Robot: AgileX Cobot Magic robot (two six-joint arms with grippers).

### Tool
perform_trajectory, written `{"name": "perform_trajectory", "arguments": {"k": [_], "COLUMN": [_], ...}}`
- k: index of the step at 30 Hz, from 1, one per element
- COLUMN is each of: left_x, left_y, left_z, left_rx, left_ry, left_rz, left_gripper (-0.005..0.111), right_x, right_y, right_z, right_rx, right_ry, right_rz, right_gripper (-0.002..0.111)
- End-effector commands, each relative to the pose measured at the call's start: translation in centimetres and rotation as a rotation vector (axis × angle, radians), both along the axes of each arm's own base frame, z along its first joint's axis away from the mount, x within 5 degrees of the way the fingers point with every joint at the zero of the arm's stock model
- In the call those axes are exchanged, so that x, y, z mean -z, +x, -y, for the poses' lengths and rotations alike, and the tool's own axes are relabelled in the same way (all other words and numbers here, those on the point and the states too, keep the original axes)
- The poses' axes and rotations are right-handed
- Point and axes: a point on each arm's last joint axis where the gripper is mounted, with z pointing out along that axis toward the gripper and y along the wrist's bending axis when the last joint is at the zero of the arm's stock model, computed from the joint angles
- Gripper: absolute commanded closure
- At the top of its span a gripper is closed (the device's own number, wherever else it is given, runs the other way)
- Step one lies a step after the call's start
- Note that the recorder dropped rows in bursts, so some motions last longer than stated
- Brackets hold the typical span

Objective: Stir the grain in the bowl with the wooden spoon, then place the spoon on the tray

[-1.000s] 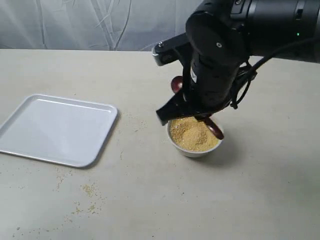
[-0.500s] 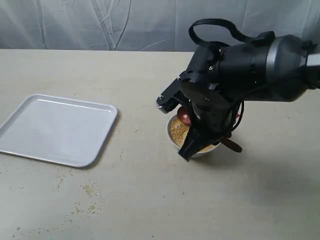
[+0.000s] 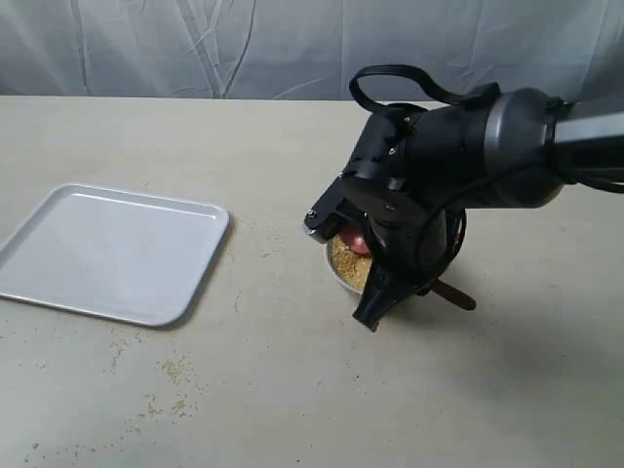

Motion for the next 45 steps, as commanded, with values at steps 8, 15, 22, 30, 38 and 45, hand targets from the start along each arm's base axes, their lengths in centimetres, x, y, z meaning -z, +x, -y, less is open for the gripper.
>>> {"name": "perform_trajectory", "arguments": {"k": [8, 15, 22, 30, 38, 45], "left_x": [0.0, 0.0, 0.0, 0.0, 0.0, 0.0], "left_y": [0.0, 0.0, 0.0, 0.0, 0.0, 0.0], "left_z": [0.0, 0.0, 0.0, 0.0, 0.0, 0.0], "left_rx": [0.000, 0.000, 0.000, 0.000, 0.000, 0.000], "left_ry": [-0.005, -0.005, -0.005, -0.005, -0.005, -0.005], "left_rz": [0.015, 0.015, 0.015, 0.015, 0.015, 0.015], "left_gripper": [0.106, 0.106, 0.106, 0.106, 0.106, 0.106], "right_x": [-0.4, -4.9, -9.0, -6.2, -1.1, 1.6], "right_y": [0.3, -0.5, -1.6, -2.6, -4.2, -3.2], "right_z": [1.1, 2.9, 4.3, 6.8, 6.5, 6.2], "right_rx": [0.044, 0.094, 0.249, 0.503, 0.605, 0.594], "right_ry": [-0.092, -0.130, 0.221, 0.430, 0.616, 0.573], "right_rz": [0.047, 0.123, 0.115, -0.087, -0.106, -0.100], "right_gripper": [0.063, 0.063, 0.081, 0.108, 0.108, 0.108]}}
